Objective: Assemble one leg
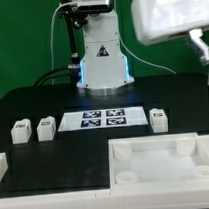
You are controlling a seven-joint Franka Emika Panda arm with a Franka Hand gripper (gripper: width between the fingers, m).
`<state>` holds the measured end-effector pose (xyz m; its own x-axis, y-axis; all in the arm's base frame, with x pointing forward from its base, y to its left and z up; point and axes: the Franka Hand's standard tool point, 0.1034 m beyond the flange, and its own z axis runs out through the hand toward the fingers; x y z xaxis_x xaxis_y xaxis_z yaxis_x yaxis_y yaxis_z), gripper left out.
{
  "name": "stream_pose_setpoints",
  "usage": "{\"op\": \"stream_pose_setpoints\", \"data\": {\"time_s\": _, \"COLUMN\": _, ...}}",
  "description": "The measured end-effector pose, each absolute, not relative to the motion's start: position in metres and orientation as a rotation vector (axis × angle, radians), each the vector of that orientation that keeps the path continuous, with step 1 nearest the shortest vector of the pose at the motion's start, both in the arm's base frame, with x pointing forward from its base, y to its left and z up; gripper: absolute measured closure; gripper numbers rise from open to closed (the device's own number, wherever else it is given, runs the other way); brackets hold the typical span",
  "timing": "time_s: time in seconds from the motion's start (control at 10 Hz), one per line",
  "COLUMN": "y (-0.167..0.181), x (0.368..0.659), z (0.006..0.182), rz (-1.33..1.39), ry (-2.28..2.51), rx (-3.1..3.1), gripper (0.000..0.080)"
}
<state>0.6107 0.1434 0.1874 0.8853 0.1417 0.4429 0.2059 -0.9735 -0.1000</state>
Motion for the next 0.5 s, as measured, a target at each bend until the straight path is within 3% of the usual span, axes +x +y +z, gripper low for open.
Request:
{"op": "stream_pose_setpoints", "data": {"time_s": 0.1, "y": 0.14, "x": 0.61, "z": 0.186, "rz": -0.872, "ry": -0.274, "rx": -2.858, "gripper": 0.0506}}
{"op": "stream_pose_setpoints", "data": {"time_s": 0.2, "y": 0.137, "x": 0.599, "z": 0.175, "rz": -0.88, "ry": -0.27, "rx": -2.86, "gripper": 0.0506}}
{"op": "stream_pose_setpoints", "data": {"time_s": 0.4, "y": 0.136, "x": 0.602, "z": 0.176, "rz": -0.874, "ry": -0.276, "rx": -2.862, "gripper": 0.0506}}
{"op": "stream_pose_setpoints", "data": {"time_s": 0.5, "y": 0.125, "x": 0.605, "z": 0.165, "rz": -0.944, "ry": -0.342, "rx": -2.86, "gripper": 0.0506}}
